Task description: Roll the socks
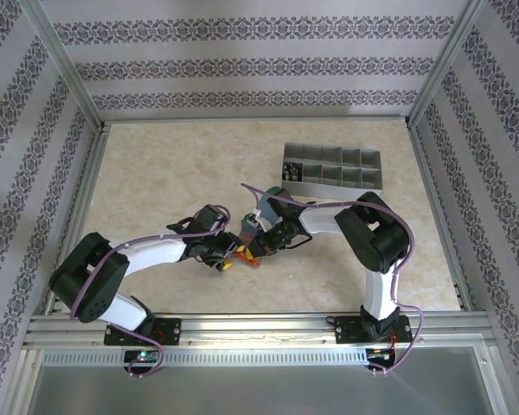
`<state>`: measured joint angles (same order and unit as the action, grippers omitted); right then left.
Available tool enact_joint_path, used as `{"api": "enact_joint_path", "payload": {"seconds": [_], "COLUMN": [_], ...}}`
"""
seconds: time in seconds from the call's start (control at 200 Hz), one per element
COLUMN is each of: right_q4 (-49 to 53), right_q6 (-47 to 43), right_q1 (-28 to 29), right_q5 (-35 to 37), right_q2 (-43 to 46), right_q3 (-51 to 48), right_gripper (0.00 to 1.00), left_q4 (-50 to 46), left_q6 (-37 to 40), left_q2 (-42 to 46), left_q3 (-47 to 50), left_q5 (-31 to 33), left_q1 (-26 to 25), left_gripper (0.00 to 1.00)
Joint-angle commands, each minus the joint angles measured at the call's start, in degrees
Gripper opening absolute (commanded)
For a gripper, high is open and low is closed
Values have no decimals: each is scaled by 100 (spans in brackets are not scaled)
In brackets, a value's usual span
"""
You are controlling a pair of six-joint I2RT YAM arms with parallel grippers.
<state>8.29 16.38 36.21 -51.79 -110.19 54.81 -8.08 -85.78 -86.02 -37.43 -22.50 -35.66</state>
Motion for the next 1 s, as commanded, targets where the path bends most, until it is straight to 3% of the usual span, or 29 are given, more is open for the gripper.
{"api": "enact_joint_path", "payload": {"seconds": [0.0, 0.125, 0.305, 0.36, 0.435, 0.53, 0.679, 0.789, 0.994], "right_q4": [79, 101, 421, 503, 317, -361, -1202, -1304, -1352], "right_q6": [-13, -68, -530, -773, -1084, -1464, -1995, -2577, -3471], "right_q1": [-28, -4, 160, 264, 383, 583, 985, 1709, 3028], "right_q5": [279, 273, 536, 786, 1167, 1790, 2901, 3920, 5914], "right_q2": [-214, -195, -89, 57, 444, 1234, 2509, 3218, 3158], "right_q3": [-24, -44, 35, 32, -174, -761, -1813, -2239, -2162], "right_gripper": [0, 0, 0, 7, 26, 37, 45, 52, 54], "left_q4": [626, 1111, 780, 521, 208, -258, -683, -1035, -1240], "left_q6": [-490, -688, -902, -964, -1075, -1196, -1443, -1425, -1455], "left_q2": [-454, -947, -1057, -931, -715, -342, 129, 243, 246], "left_q3": [-31, -113, -134, -71, 72, 246, 477, 406, 342], "left_q5": [-8, -69, -150, -141, -142, -71, -44, -27, -51], "left_q1": [-73, -73, -73, -74, -73, -73, -74, -72, -64], "left_gripper": [49, 34, 0, 0, 0, 0, 0, 0, 0]}}
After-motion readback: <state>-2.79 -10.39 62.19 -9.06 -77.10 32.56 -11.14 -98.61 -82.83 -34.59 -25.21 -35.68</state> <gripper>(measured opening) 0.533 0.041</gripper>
